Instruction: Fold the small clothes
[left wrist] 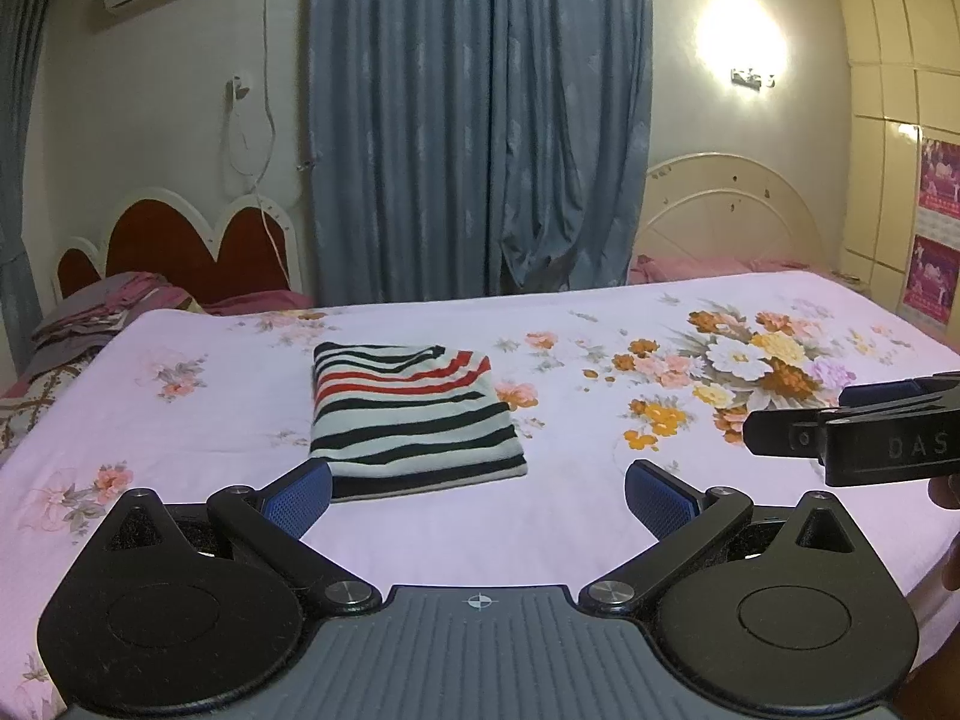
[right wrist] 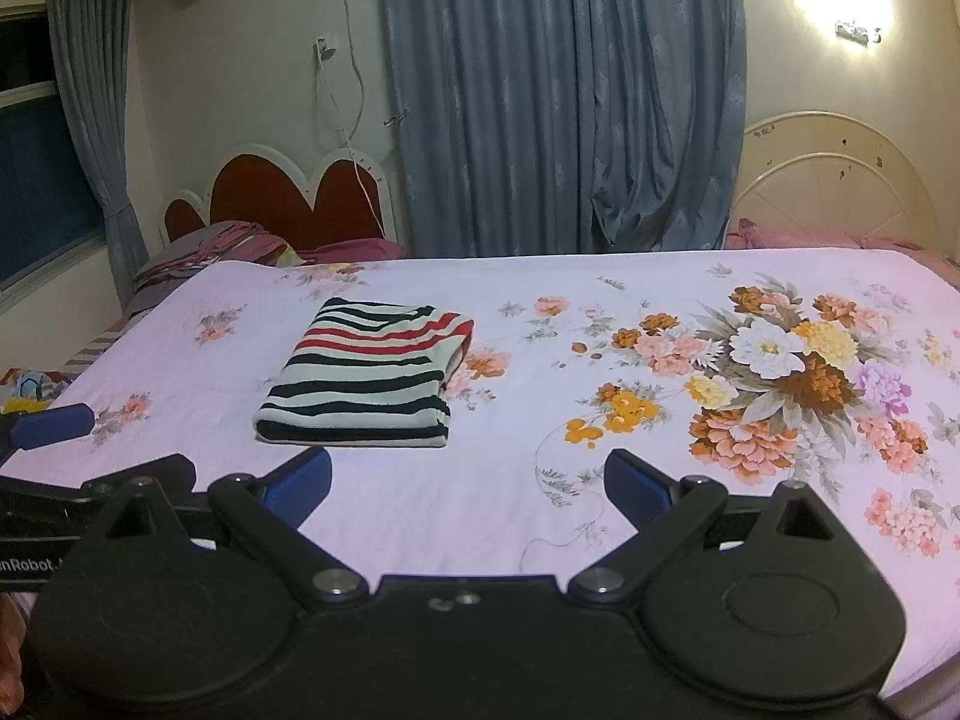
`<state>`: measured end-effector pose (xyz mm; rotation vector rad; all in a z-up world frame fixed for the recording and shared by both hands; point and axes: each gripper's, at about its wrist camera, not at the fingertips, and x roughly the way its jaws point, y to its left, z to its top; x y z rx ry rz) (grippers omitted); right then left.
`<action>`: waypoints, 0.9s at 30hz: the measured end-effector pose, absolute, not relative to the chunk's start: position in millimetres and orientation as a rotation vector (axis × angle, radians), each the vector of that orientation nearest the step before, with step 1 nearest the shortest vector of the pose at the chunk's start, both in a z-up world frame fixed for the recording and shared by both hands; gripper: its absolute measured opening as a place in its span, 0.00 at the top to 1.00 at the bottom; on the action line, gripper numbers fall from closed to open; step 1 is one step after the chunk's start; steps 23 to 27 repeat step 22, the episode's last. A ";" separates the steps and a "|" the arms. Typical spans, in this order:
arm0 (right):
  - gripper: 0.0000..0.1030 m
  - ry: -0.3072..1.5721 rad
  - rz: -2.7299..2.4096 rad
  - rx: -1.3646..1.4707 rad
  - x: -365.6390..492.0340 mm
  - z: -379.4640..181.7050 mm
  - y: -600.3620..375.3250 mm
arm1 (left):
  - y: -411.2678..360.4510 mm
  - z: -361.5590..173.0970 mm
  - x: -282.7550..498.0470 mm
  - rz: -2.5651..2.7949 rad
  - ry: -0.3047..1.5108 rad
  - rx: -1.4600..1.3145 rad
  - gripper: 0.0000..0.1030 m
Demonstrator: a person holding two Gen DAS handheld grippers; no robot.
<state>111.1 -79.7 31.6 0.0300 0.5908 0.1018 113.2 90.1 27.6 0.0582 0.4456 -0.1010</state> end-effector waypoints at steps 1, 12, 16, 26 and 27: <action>0.06 0.592 0.102 0.030 111.2 31.3 -79.5 | 90.8 27.6 113.4 -0.100 0.445 0.057 0.00; 0.06 0.597 0.106 0.025 110.3 31.3 -80.3 | 97.8 26.1 113.6 -0.086 0.440 0.020 0.00; 0.06 0.599 0.112 0.019 111.0 31.2 -81.7 | 99.9 25.8 113.6 -0.067 0.427 0.019 0.00; 0.06 0.602 0.122 0.018 113.0 31.6 -82.6 | 102.3 26.1 113.4 -0.062 0.410 0.011 0.01; 0.06 0.602 0.122 0.018 113.0 31.6 -82.6 | 102.3 26.1 113.4 -0.062 0.410 0.011 0.01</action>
